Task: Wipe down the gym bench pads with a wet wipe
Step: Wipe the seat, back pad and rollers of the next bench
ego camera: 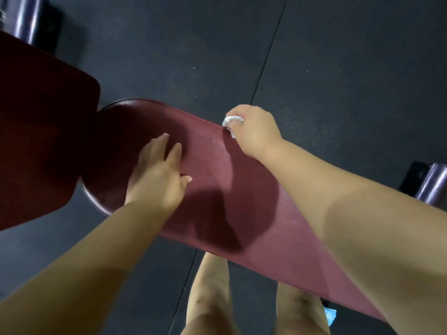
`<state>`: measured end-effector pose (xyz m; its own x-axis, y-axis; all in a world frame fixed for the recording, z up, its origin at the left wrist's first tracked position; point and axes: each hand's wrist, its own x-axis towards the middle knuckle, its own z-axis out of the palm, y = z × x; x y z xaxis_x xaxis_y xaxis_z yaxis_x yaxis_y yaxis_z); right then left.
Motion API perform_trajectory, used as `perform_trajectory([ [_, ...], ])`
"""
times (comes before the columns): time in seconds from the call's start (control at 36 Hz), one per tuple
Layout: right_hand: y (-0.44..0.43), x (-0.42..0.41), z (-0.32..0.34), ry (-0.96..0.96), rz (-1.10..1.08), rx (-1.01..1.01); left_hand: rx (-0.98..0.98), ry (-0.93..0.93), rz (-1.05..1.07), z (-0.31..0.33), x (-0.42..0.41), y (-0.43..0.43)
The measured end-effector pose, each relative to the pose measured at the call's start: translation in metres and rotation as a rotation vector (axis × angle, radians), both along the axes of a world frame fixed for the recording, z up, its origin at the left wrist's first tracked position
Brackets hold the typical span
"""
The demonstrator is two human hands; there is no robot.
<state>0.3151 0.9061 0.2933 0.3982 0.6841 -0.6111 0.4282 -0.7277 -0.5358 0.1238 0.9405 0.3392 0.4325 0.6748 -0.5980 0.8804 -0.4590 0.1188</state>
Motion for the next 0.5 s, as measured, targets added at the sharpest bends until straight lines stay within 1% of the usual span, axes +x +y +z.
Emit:
perform_trajectory([
  [0.06, -0.001, -0.001, 0.003, -0.013, 0.048, 0.009, -0.029, 0.066, 0.036, -0.004, -0.009, 0.015],
  [0.11, -0.009, 0.003, 0.005, -0.075, 0.093, -0.029, -0.054, 0.073, 0.014, -0.008, -0.015, 0.022],
  [0.17, -0.018, 0.012, 0.010, -0.174, 0.147, -0.131, -0.069, 0.067, -0.014, -0.014, -0.019, 0.022],
  [0.22, -0.024, 0.022, 0.018, -0.256, 0.203, -0.274, -0.079, 0.055, -0.012, -0.016, -0.021, 0.020],
  [0.31, -0.022, 0.025, 0.023, -0.302, 0.218, -0.404, -0.096, 0.034, 0.016, -0.014, -0.022, 0.021],
  [0.36, -0.011, 0.017, 0.019, -0.330, 0.205, -0.390, -0.112, 0.014, 0.025, -0.013, -0.023, 0.022],
  [0.39, -0.004, 0.009, 0.015, -0.332, 0.178, -0.352, -0.122, -0.006, 0.037, -0.013, -0.023, 0.023],
  [0.5, 0.048, -0.038, -0.003, -0.182, 0.016, -0.091, -0.139, -0.075, 0.045, -0.012, -0.027, 0.026],
])
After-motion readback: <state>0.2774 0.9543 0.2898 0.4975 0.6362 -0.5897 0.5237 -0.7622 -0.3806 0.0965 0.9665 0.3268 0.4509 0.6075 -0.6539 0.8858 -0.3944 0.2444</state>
